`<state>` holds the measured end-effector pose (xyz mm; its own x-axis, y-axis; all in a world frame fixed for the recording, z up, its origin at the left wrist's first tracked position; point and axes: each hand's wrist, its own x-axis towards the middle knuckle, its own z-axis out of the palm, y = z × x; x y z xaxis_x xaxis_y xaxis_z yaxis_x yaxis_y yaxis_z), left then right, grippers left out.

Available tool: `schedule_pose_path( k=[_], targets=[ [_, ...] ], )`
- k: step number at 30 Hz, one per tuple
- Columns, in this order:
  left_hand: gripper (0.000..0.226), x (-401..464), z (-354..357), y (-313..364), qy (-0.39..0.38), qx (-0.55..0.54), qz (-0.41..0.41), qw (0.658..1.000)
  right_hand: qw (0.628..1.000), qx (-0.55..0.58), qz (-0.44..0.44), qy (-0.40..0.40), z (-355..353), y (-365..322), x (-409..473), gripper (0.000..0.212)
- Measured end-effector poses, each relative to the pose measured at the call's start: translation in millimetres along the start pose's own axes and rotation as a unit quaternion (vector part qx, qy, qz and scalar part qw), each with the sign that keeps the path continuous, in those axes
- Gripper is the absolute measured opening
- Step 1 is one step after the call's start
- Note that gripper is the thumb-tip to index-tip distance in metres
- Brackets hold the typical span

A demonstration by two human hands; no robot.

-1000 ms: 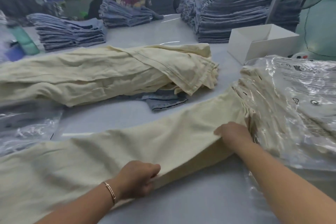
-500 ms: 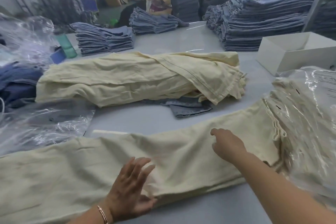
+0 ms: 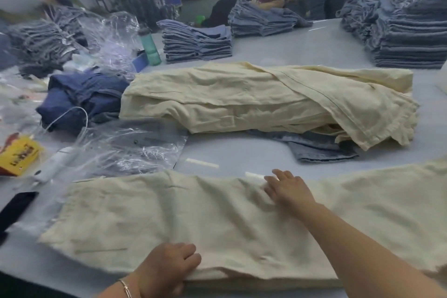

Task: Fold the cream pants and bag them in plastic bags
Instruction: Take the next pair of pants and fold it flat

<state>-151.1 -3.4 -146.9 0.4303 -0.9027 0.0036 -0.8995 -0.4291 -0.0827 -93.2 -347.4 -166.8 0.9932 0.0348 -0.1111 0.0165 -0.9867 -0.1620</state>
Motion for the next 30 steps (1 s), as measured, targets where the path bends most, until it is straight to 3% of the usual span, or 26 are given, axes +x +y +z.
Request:
schedule_pose_path(
  k=[4, 7, 9, 11, 13, 17, 20, 22, 24, 26, 28, 30],
  targets=[
    [0.016, -20, 0, -3, -0.094, -0.018, -0.016, 0.995, 0.998, -0.051, 0.013, 0.022, 10, -1, 1, 0.039],
    [0.013, -24, -5, -10, -0.150, -0.185, -0.077, 0.968, 0.998, -0.055, 0.002, 0.021, 2, -5, 6, 0.031],
    [0.020, -12, -10, -24, -0.056, -0.238, -0.153, 0.958, 1.000, 0.011, 0.012, 0.019, -8, -6, 6, 0.029],
    [0.021, 14, -15, -51, 0.091, -0.195, -0.202, 0.956, 0.989, 0.124, 0.073, -0.012, -22, -1, 7, 0.039],
    [0.030, 51, -20, -86, 0.124, -0.132, -0.248, 0.952, 0.962, 0.217, 0.142, -0.085, -35, 6, 11, 0.048],
    [0.060, 101, -12, -149, -0.112, -0.122, -0.296, 0.941, 0.938, 0.225, 0.059, -0.256, -52, 10, 18, 0.054],
    [0.045, 115, -1, -167, -0.212, -0.137, -0.268, 0.930, 0.927, 0.201, 0.058, -0.311, -59, 8, 21, 0.052],
    [0.040, 115, 2, -175, -0.257, -0.148, -0.241, 0.924, 0.934, 0.124, 0.058, -0.330, -59, 9, 22, 0.055],
    [0.040, 110, 1, -181, -0.295, -0.162, -0.236, 0.912, 0.947, 0.042, 0.052, -0.313, -56, 14, 24, 0.044],
    [0.038, 108, -2, -190, -0.313, -0.174, -0.244, 0.901, 0.966, 0.064, 0.067, -0.243, -57, 22, 27, 0.028],
    [0.031, 112, -8, -201, -0.265, -0.174, -0.258, 0.913, 0.972, 0.151, 0.104, -0.150, -61, 33, 33, 0.023],
    [0.027, 120, -12, -212, -0.202, -0.131, -0.255, 0.937, 0.970, 0.172, 0.129, -0.116, -64, 43, 39, 0.018]
  ],
)
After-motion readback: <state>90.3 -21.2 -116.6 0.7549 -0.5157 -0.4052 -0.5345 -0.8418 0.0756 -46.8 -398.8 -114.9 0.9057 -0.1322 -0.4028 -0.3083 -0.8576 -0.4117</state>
